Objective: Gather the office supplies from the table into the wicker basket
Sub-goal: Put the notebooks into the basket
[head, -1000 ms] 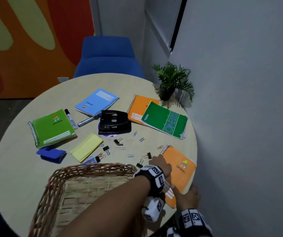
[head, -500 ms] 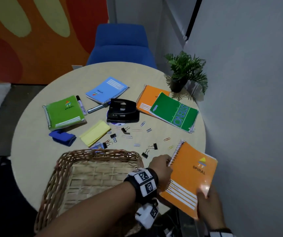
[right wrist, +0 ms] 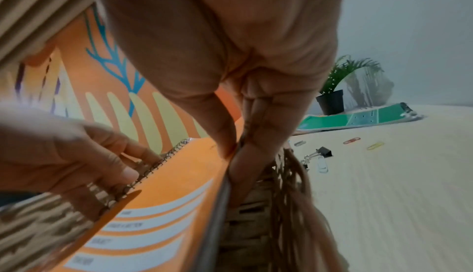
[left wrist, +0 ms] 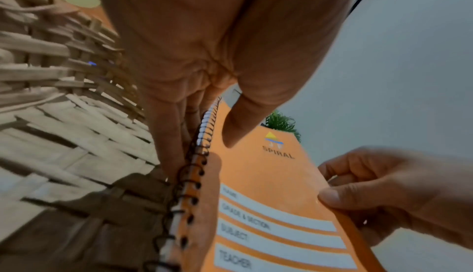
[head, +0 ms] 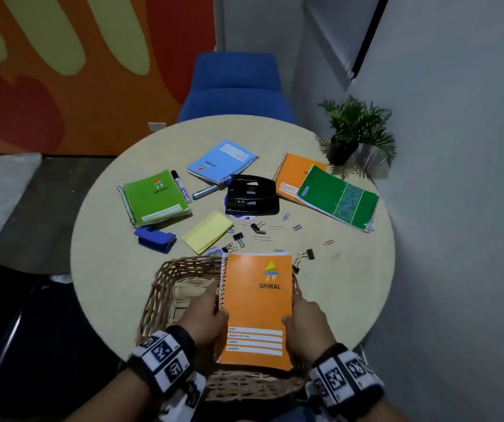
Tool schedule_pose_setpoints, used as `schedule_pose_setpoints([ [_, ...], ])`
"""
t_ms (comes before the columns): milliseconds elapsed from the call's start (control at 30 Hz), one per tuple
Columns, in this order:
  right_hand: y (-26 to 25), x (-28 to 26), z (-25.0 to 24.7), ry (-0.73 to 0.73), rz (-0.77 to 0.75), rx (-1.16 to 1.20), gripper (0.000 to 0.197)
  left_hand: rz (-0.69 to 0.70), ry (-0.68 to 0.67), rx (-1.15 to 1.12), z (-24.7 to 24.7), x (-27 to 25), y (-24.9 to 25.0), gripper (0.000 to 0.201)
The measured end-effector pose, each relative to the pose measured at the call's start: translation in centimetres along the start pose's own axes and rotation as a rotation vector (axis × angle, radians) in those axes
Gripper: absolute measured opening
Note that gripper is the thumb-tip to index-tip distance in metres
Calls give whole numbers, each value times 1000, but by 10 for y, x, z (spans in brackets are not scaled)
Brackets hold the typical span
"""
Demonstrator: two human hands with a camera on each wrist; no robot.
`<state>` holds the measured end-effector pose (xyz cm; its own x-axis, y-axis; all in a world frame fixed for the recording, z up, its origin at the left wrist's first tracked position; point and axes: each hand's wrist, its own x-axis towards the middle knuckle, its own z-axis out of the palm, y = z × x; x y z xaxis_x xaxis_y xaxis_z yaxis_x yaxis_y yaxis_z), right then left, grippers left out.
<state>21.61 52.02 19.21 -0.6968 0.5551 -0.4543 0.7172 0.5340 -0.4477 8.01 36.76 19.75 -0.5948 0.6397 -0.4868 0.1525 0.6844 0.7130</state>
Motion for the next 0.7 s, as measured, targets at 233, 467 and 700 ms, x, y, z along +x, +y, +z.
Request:
schedule_pose_setpoints([
  [233,-9,-13,6,-89,140,-216,39,-45,-112,64,15,0,-18,53],
  [467,-17,-13,17,-77,188,-270,26,-137,-154,193,17,16,-26,40],
  [700,-9,-14,30,-78,52,-411,83,-109,-186,306,23,14,-21,67],
])
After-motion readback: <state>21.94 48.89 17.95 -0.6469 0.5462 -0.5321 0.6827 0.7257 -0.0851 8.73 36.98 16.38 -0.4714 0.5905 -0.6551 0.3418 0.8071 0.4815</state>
